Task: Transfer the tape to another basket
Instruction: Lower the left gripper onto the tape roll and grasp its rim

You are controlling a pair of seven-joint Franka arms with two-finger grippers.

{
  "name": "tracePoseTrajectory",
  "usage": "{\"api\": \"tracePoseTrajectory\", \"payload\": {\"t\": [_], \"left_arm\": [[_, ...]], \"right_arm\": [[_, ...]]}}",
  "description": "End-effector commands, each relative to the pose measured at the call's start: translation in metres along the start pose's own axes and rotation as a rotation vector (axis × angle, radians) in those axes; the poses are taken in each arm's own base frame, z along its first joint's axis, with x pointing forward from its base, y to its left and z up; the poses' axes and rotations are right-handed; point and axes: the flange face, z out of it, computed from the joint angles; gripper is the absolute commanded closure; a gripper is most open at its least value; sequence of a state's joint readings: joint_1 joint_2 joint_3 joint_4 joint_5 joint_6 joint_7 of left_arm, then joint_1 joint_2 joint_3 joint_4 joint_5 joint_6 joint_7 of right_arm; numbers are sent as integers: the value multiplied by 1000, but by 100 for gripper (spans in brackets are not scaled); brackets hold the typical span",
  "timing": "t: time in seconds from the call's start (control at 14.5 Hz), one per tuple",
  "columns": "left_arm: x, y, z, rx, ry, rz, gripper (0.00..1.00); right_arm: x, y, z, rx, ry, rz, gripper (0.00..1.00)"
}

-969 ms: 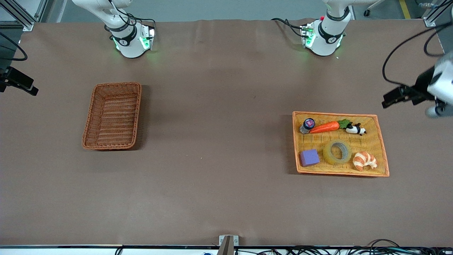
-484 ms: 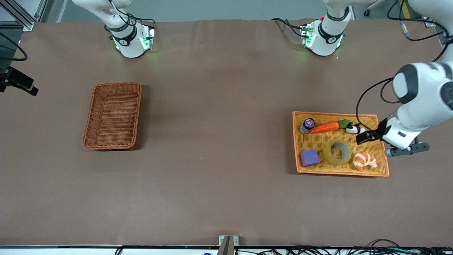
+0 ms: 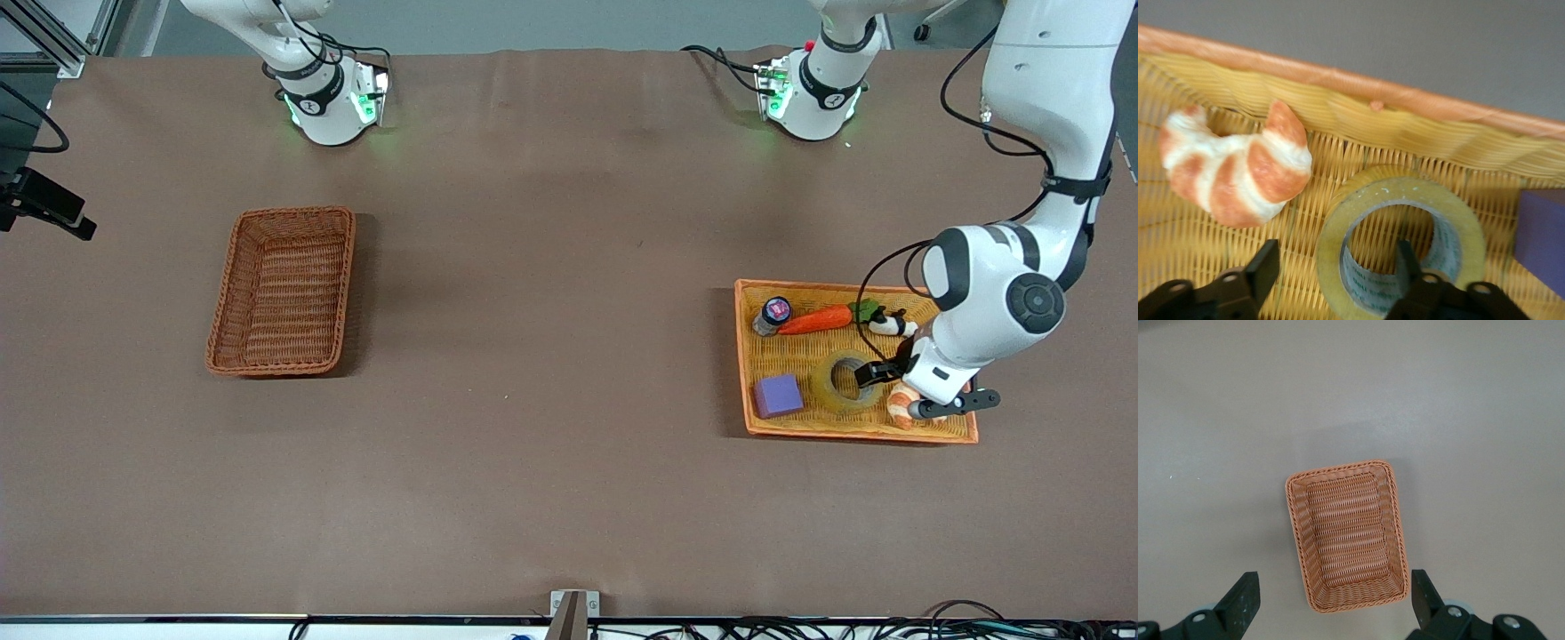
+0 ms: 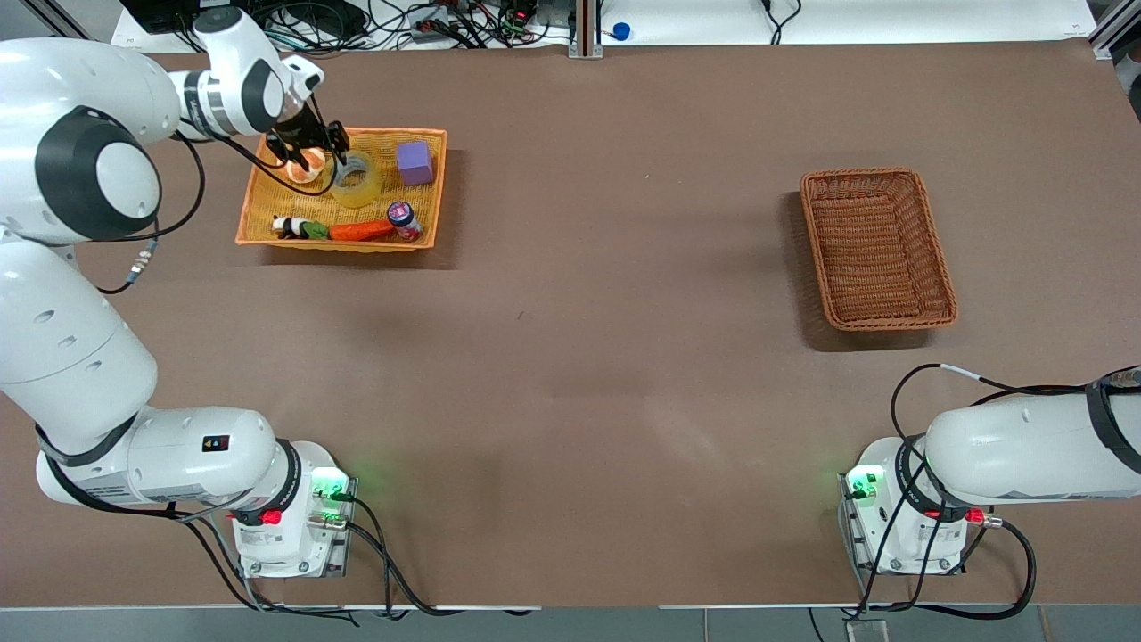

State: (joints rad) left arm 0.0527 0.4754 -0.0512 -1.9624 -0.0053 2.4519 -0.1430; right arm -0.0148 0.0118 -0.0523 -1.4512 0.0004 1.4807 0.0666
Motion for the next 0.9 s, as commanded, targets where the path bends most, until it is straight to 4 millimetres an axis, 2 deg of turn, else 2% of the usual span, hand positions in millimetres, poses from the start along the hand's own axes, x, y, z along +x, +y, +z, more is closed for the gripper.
{"api": "tracePoseTrajectory", "payload": {"t": [0.0, 0.07, 0.21, 0.28, 0.35, 0.48, 0.62, 0.69, 0.76, 0.83], "left_arm": [[4, 2, 13, 9, 6, -1, 39], [5, 2, 17, 10, 6, 0, 50], [6, 3, 11, 8, 15, 4, 79], [7, 6, 2, 6, 24, 6, 94], [10, 7, -16, 3, 50, 10, 100], [10, 19, -61, 3, 65, 27, 100], [16, 54, -108, 2, 13, 52, 100], [18, 74, -126, -2, -14, 43, 100], [12, 110, -138, -15, -34, 32, 100], [5, 139, -141, -26, -32, 2, 100]], "right_arm": [[-1, 0, 0, 11, 3, -4, 0], [-1, 0, 0, 11, 3, -4, 0], [-1, 0, 0, 11, 3, -4, 0], [-1, 0, 0, 11, 3, -4, 0], [-1, 0, 0, 11, 3, -4, 0], [-1, 0, 0, 11, 3, -4, 0], [-1, 0, 0, 11, 3, -4, 0], [-1, 0, 0, 11, 5, -4, 0], [-1, 0, 0, 11, 5, -4, 0], [-1, 0, 0, 11, 5, -4, 0]]}}
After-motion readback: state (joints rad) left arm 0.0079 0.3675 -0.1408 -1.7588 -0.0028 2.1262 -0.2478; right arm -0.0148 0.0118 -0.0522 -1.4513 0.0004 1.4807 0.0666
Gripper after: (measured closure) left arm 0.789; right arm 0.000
